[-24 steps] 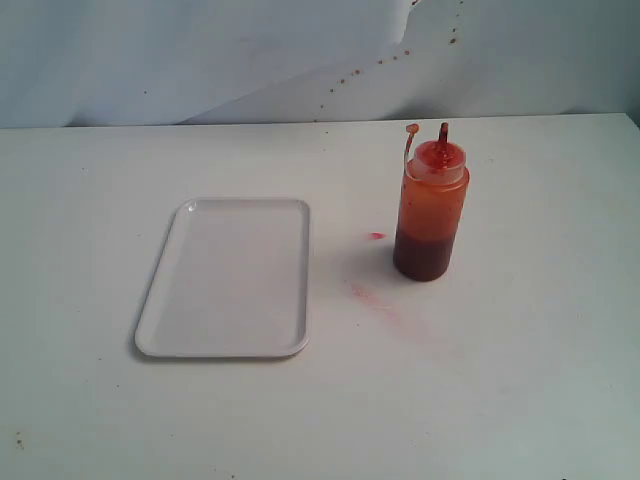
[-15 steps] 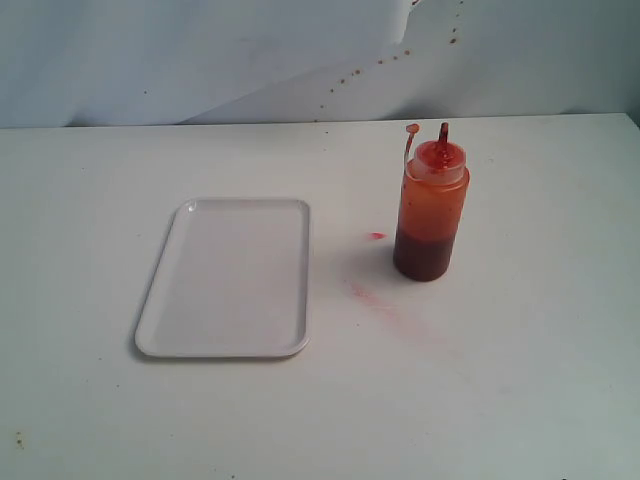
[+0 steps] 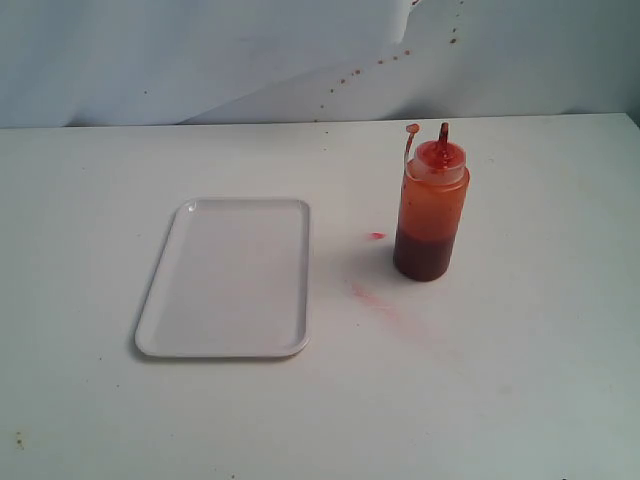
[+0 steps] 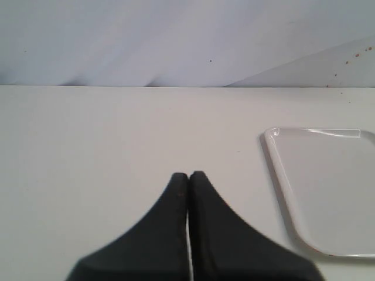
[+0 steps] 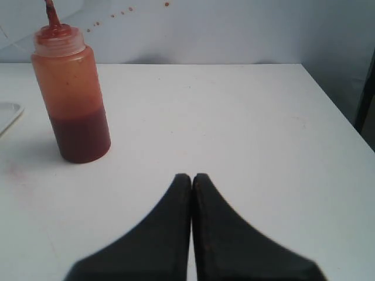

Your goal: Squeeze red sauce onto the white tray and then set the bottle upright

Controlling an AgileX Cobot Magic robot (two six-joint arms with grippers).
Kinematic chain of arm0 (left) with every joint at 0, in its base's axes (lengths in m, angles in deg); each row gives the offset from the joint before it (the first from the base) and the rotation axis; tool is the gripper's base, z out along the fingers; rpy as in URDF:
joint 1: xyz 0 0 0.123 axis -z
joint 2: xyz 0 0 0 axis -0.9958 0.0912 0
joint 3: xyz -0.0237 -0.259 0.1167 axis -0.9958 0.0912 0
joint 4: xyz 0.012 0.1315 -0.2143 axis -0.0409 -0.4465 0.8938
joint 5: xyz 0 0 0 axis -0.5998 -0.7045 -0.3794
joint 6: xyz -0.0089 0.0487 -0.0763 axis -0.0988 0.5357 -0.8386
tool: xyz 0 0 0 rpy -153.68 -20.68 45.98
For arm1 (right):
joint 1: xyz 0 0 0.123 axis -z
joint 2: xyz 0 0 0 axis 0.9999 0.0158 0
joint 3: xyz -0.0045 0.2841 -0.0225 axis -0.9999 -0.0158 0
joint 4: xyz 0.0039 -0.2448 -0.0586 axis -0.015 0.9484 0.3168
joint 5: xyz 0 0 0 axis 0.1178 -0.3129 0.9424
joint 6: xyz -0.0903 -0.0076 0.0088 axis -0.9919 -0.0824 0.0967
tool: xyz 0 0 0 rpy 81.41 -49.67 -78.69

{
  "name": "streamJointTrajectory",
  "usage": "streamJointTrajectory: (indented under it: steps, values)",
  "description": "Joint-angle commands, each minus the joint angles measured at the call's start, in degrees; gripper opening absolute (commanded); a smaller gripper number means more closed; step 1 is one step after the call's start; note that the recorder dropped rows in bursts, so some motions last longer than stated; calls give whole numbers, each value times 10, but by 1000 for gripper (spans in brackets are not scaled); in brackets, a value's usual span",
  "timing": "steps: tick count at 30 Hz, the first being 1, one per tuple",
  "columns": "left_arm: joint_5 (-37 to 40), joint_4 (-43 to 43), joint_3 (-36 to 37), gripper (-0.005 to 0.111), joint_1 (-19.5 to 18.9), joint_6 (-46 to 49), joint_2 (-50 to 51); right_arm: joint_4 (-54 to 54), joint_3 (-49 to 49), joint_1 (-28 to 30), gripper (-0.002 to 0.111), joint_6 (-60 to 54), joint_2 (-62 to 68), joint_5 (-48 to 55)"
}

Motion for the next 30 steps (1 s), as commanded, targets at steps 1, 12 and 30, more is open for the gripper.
streamJointTrajectory:
  steps: [1,12,30]
  values:
    - [-6,-2,2,0,-2,-1,-2,0,-2,4,0,-2,-2,-1]
    - [-6,-2,2,0,-2,-1,-2,0,-2,4,0,-2,-2,-1]
    - [-295,127,2,0,-2,-55,-2,0,-2,4,0,-2,-2,-1]
